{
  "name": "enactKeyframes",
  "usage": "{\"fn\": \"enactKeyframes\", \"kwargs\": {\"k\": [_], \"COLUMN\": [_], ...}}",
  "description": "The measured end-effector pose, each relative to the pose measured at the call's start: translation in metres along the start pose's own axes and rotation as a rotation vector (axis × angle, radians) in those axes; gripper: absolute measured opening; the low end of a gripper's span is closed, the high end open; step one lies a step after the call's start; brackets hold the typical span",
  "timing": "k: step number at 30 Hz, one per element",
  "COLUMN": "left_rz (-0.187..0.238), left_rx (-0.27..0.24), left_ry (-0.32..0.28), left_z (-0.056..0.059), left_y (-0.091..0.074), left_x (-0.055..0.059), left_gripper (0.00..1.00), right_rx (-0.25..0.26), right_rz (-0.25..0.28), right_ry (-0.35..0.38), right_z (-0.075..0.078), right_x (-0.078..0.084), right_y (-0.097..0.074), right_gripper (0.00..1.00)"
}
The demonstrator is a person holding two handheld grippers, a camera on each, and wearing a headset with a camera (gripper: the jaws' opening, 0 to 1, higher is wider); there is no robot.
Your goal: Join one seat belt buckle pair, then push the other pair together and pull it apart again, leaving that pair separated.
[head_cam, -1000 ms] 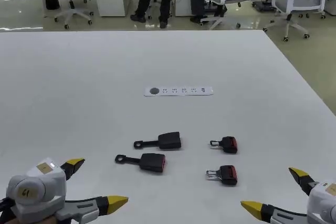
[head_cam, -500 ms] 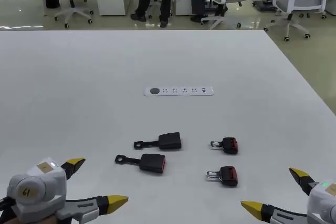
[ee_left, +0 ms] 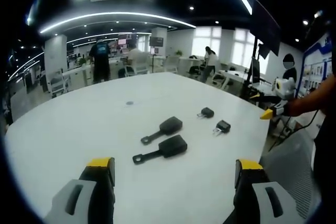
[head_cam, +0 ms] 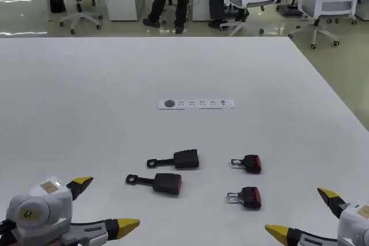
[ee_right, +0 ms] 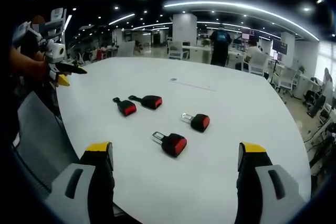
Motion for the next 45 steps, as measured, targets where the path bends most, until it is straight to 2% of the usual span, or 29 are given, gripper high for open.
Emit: {"fn": "enactKeyframes", "kwargs": {"k": [17, 32, 41, 45], "left_rz": [0.002, -0.009, -0.022, -0.033], "left_rx": [0.001, 0.010, 0.025, 0.035], "left_ry": [-0.001, -0.006, 0.007, 0.014], "left_z": [0.0017, 0.0051, 0.0057, 0.0058], "left_y": [0.0016, 0.0034, 0.0074, 0.0097], "left_x": [0.0001, 0.0027, 0.0018, 0.0029], "left_gripper": [0.97, 0.96, 0.96, 0.95], "right_rx": [0.002, -0.012, -0.025, -0.037], "right_rz": [-0.004, -0.012, -0.028, -0.050], "right_ry": [0.005, 0.002, -0.001, -0.014], "right_z": [0.0015, -0.0009, -0.0002, 0.0002], "right_x": [0.0050, 0.0029, 0.0059, 0.0078], "right_y": [-0.0003, 0.0002, 0.0037, 0.0072], "right_gripper": [1.00, 0.99, 0.96, 0.95]}}
Point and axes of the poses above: the centre of the closed fingertips' face, and the gripper's own axes: y roughly forward along the fingers, z roughly to its right, x roughly out of its underside, the point moved 10 cm from there along -y, roughly backward along the fingers, and after that the axes turned 3 degrees about x, right-handed, at the moved point
